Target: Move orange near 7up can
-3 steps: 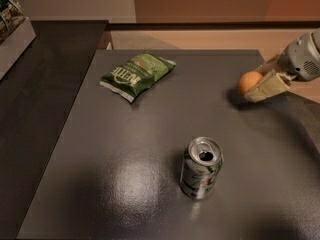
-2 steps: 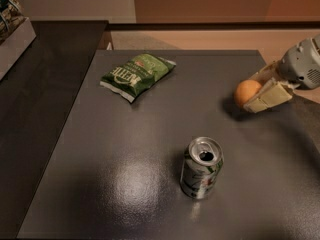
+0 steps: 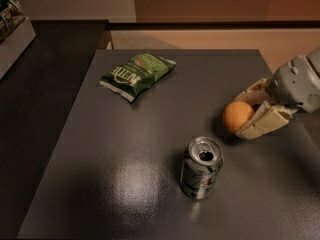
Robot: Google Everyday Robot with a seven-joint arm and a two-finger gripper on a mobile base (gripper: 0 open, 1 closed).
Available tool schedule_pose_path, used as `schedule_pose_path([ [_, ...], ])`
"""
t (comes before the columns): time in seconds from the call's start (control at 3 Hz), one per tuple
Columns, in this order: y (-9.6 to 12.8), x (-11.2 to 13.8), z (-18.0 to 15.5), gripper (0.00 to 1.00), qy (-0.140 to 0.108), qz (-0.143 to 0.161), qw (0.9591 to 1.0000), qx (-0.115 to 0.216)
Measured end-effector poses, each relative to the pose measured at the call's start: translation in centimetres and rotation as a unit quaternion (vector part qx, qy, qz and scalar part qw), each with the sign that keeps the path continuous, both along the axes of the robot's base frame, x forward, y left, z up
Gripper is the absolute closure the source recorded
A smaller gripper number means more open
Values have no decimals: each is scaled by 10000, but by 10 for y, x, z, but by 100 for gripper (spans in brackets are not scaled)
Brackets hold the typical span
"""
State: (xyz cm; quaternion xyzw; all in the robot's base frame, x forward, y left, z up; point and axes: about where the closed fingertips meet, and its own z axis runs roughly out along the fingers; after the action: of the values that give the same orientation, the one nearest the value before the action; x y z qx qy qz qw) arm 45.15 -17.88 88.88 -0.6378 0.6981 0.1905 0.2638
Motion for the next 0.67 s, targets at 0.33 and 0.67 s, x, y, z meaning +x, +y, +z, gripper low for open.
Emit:
schedule_pose_path([
  [0.33, 13, -26, -8, 100, 9, 206, 9998, -78],
  [0.67, 20, -45, -18, 100, 52, 342, 9992, -180],
])
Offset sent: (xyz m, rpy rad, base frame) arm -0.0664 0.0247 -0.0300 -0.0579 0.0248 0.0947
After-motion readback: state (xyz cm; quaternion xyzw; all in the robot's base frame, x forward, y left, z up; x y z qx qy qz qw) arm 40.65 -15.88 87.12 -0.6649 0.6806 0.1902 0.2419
